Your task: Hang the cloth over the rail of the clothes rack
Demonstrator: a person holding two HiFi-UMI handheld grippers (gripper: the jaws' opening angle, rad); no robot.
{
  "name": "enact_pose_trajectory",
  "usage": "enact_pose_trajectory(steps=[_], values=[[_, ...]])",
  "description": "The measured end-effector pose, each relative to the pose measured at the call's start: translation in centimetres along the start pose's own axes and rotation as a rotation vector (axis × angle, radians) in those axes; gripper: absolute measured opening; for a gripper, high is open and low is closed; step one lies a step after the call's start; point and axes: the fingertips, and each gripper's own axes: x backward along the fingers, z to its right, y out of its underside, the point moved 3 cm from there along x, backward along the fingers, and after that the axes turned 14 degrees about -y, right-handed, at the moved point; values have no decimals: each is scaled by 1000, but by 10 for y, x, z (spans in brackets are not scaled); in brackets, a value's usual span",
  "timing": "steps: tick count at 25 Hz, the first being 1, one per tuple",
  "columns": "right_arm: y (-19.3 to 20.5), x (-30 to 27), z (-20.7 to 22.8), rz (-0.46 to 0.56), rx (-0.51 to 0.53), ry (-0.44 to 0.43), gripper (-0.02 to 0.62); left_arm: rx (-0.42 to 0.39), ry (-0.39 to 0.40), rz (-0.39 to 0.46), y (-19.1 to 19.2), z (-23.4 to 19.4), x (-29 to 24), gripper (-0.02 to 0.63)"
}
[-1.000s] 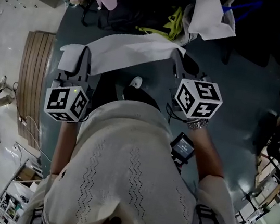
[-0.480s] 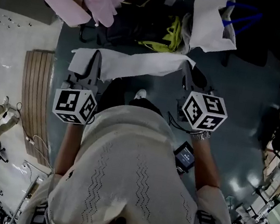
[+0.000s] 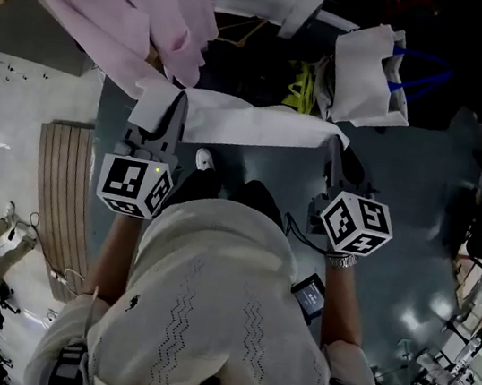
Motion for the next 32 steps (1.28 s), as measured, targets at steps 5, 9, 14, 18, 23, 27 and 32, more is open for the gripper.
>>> enact_pose_trajectory(steps=[5,9,14,18,23,27,32], values=[[-17,1,3,48,-3,54,23,26,63,15,-19,-4,-24,15],[-26,10,15,80,4,80,23,9,88,30,-25,9,-36,15],[-39,10,29,94,21,72,23,-21,80,50,-35,22,-41,15],[-60,5,42,131,41,32,23,-31,60,93,-54,29,-49,15],[-95,9,53,194,73,-3,23,-61,59,158,-86,44,-52,15],[-136,10,56,272,134,-41,23,-104,50,232,-118,50,-58,15],[-186,20,53,367,229,-74,23,-143,51,328,-163,59,-61,15]])
